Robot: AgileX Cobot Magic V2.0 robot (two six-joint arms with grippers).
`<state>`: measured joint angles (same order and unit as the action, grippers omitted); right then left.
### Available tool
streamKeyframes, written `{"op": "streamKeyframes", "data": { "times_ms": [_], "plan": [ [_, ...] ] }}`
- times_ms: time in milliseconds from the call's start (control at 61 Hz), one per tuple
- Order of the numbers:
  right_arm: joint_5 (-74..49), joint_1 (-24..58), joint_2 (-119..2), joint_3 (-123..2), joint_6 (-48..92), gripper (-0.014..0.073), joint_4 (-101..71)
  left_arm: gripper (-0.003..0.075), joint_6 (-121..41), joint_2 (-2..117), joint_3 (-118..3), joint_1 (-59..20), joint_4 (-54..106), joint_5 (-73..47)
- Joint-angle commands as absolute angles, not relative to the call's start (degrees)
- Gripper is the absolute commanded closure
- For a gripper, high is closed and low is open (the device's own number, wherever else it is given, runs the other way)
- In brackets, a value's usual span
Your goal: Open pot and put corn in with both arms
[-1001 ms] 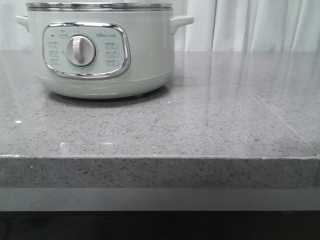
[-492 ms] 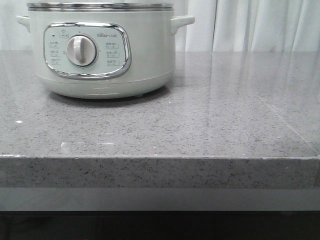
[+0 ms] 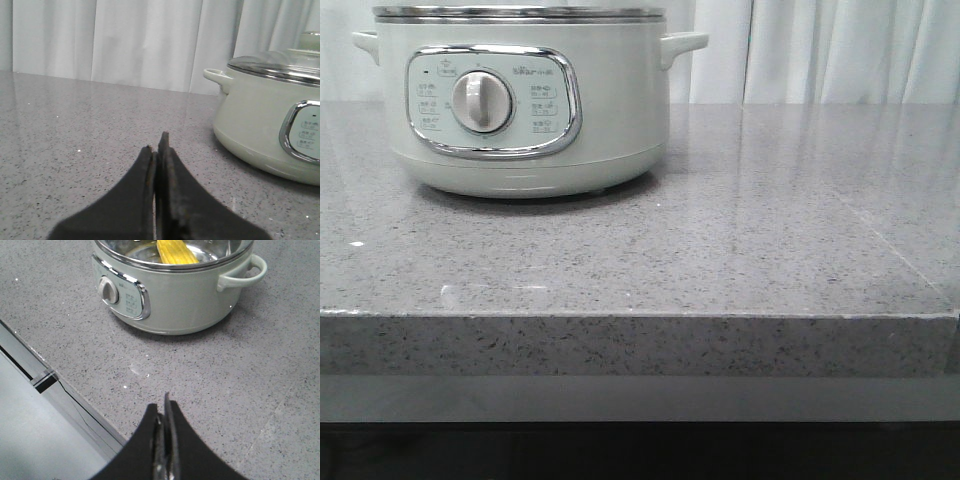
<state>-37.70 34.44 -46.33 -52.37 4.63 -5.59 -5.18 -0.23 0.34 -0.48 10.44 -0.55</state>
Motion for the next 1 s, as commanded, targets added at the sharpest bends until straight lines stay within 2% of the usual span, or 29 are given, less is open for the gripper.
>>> {"op": "streamKeyframes", "data": {
  "times_ms": [0,394,558,984],
  "plan": [
    [-33.8,34.2,-45.9,-53.8,4.9,0.0662,-6.0,0.0741,-5.2,-1.5,0.6,-1.2,11.0,4.6],
    [-33.8,34.2,-45.9,-53.8,4.9,0.0662,-6.0,0.0741,-4.7,-1.4,0.6,-1.2,11.0,5.0],
    [-33.8,34.2,-45.9,-53.8,4.9,0.0662,-6.0,0.0741,1.9,-1.4,0.6,-1.2,3.5,4.8],
    [-33.8,34.2,-45.9,-53.8,4.9,0.0662,-6.0,0.0741,1.9,-1.4,0.6,-1.2,3.8,5.0]
  ]
}}
